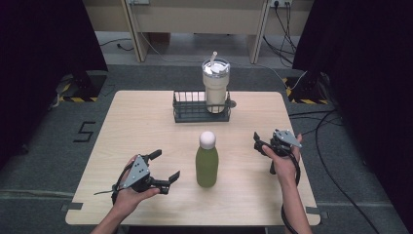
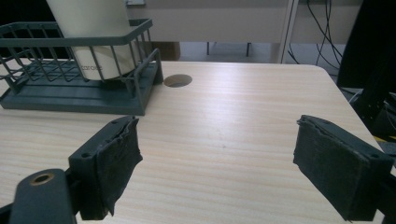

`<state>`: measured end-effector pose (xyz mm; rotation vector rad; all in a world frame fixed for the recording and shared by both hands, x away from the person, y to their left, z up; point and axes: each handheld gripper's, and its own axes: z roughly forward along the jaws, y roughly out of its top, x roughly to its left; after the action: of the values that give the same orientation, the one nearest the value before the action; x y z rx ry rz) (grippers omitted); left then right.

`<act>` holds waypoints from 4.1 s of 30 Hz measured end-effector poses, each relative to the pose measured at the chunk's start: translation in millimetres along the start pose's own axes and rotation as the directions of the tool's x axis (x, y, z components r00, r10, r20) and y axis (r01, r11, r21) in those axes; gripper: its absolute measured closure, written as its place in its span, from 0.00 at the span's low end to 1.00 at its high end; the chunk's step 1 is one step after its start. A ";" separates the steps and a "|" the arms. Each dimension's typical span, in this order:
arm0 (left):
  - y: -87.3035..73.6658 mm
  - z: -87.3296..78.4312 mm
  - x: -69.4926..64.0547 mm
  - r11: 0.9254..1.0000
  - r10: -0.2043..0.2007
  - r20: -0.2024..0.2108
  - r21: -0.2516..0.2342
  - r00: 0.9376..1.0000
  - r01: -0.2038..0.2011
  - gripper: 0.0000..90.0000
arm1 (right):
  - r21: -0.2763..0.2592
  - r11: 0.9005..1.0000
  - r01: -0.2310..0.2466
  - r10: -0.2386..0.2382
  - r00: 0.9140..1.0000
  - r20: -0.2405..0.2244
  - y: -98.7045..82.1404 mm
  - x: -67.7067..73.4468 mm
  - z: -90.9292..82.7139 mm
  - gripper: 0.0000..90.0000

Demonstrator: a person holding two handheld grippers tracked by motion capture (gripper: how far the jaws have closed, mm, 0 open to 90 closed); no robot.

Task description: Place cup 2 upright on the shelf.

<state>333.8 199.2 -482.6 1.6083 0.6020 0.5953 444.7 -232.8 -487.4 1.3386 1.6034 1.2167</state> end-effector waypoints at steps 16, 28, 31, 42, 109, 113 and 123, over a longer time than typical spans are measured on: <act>8.4 33.5 -15.8 1.000 0.014 0.070 0.005 0.997 -0.015 0.00 | 0.002 1.000 0.003 -0.003 1.000 0.016 -0.7 -5.9 -2.2 0.13; 16.0 57.2 -28.1 1.000 0.028 0.131 -0.005 0.991 -0.028 0.00 | 0.012 1.000 -0.003 0.003 1.000 0.020 -1.6 -6.4 -1.7 0.13; 16.9 58.8 -31.5 0.999 0.033 0.145 -0.006 0.989 -0.032 0.00 | 0.009 1.000 0.009 -0.009 1.000 0.018 -1.0 -6.9 -1.4 0.13; 16.6 72.3 -43.1 0.999 0.042 0.190 0.004 0.981 -0.044 0.00 | 0.014 1.000 0.008 -0.008 1.000 0.014 -1.3 -6.6 -0.6 0.14; 40.0 73.5 -24.8 0.996 0.087 0.109 -0.034 0.990 -0.084 0.22 | 0.016 1.000 -0.007 0.007 1.000 0.022 -2.0 -10.2 -0.8 0.16; 44.3 72.8 -20.6 0.996 0.084 0.091 -0.041 0.992 -0.081 0.22 | 0.016 1.000 -0.008 0.008 1.000 0.024 -2.0 -10.3 -1.0 0.16; 53.4 71.7 -7.8 0.996 0.083 0.047 -0.044 0.995 -0.081 0.22 | 0.019 1.000 -0.008 0.007 1.000 0.023 -2.7 -9.8 -0.4 0.16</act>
<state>379.5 136.3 -437.8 1.6095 0.4864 0.6236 445.6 -242.5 -490.2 1.3670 1.5990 1.1892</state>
